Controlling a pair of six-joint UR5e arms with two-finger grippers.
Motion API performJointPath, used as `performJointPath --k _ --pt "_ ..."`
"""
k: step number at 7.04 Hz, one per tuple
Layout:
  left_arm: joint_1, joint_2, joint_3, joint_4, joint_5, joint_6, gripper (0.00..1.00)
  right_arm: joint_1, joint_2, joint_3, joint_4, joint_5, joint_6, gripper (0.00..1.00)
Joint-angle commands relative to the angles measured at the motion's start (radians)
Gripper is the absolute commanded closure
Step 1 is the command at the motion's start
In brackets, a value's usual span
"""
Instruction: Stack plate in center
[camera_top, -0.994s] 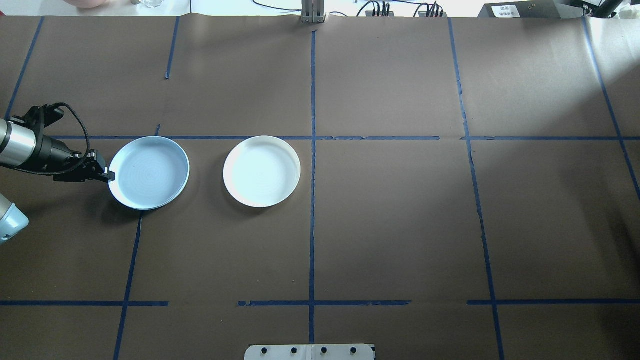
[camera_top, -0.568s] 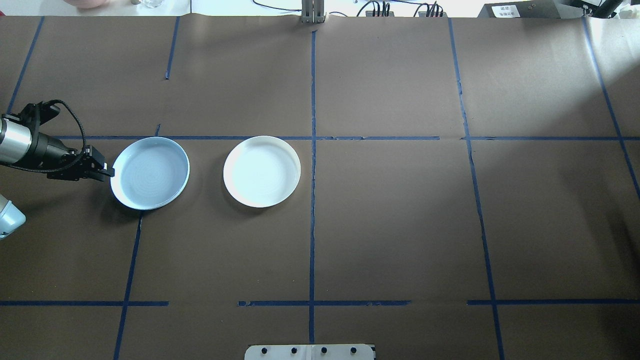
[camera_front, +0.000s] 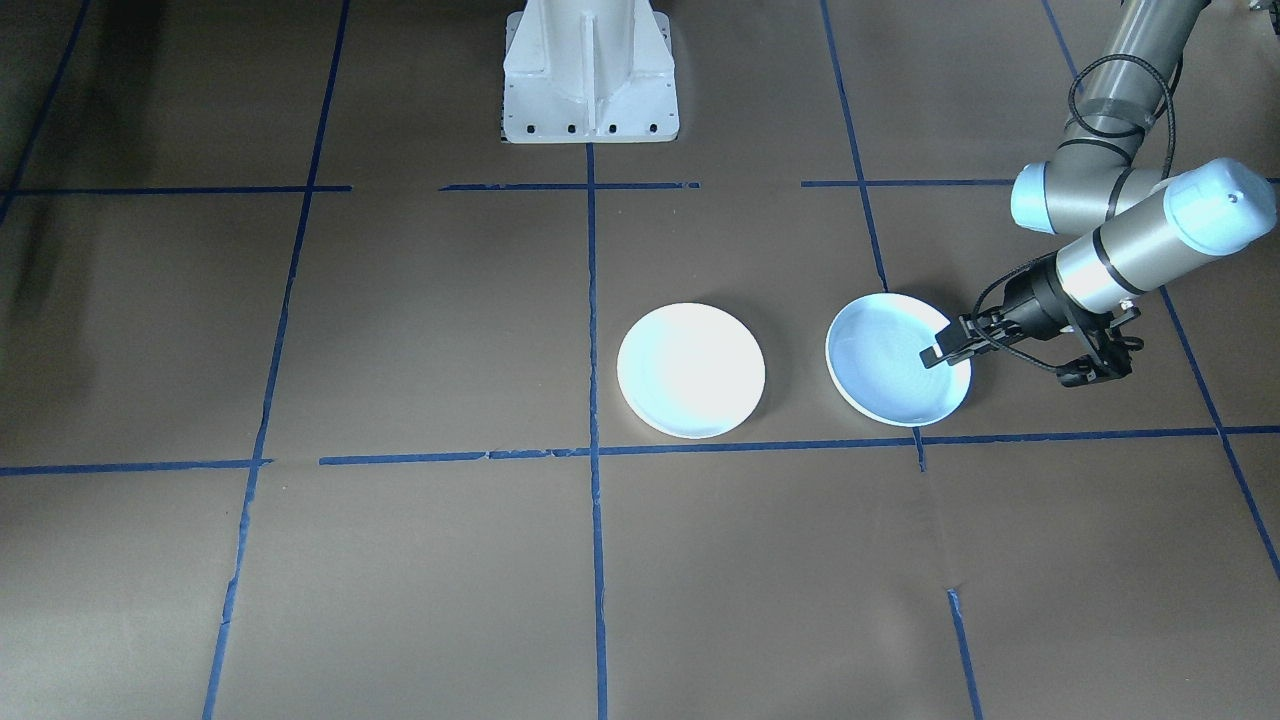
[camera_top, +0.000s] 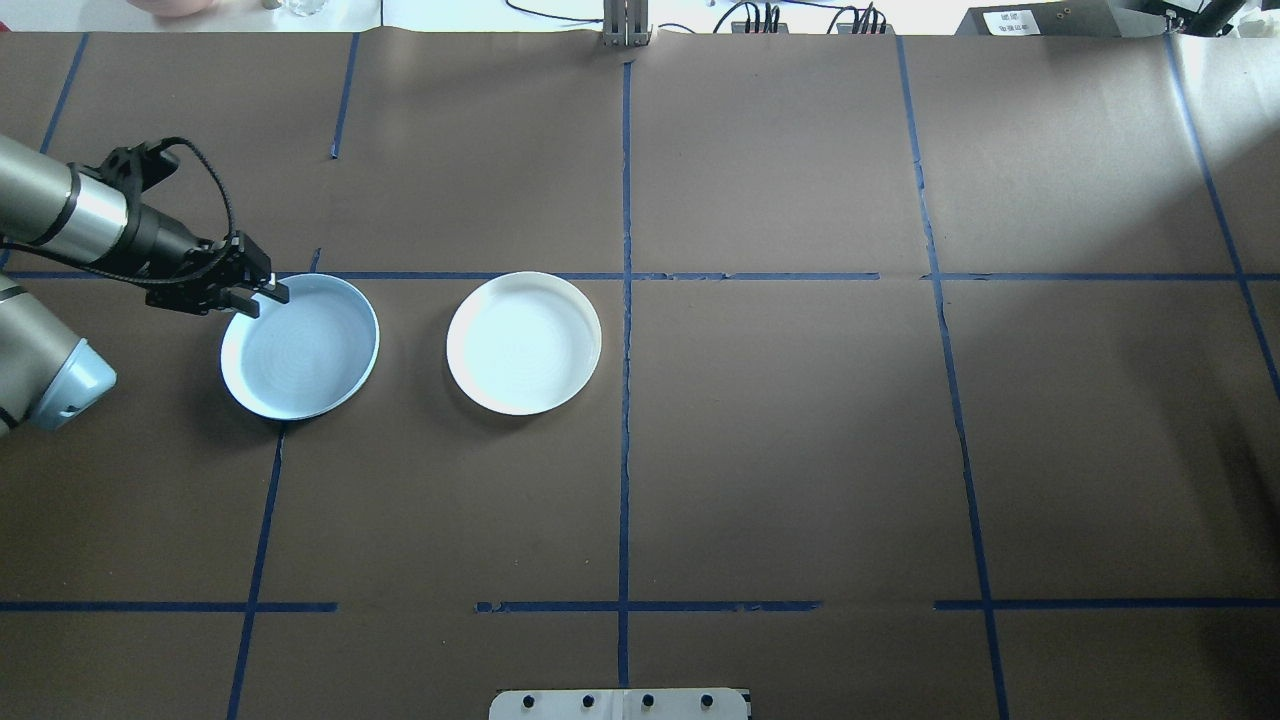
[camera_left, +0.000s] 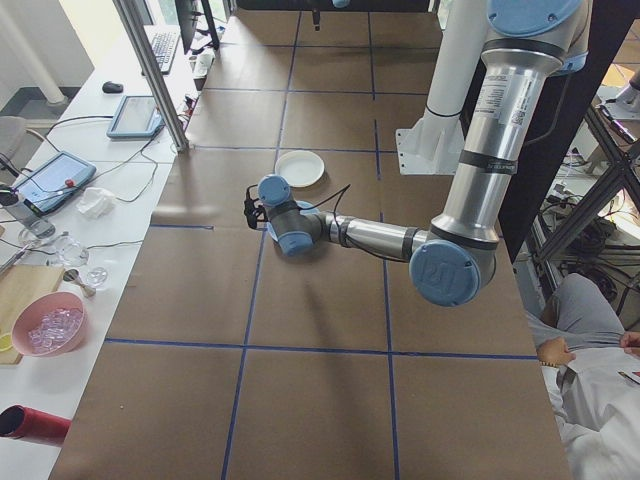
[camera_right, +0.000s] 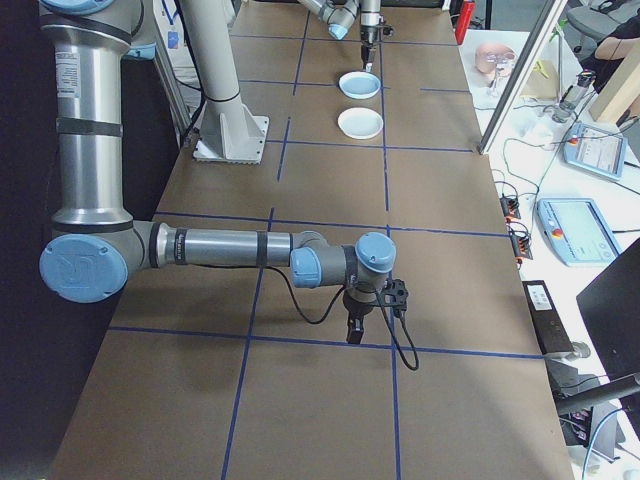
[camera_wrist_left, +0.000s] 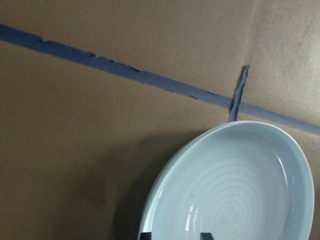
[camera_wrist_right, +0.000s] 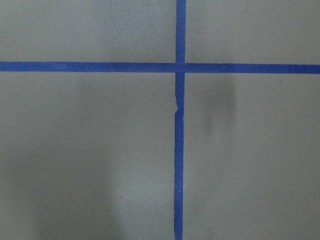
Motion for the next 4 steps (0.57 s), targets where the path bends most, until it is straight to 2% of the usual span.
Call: performJointPath --k 1,2,3,4 --pt "0.048 -0.107 -0.045 0.133 0.110 -0.024 0.41 0.000 0.000 0.000 0.000 0.000 0.000 0.00" --pt "0.134 -0.114 -0.085 0.157 0.157 -0.082 0.35 0.000 0.000 0.000 0.000 0.000 0.000 0.00" --pt "0.179 -0.132 -0.083 0.165 0.183 -0.087 0.34 0.000 0.000 0.000 0.000 0.000 0.000 0.00" --pt "0.206 -0.146 -0.087 0.180 0.236 -0.110 0.35 0.000 0.000 0.000 0.000 0.000 0.000 0.00"
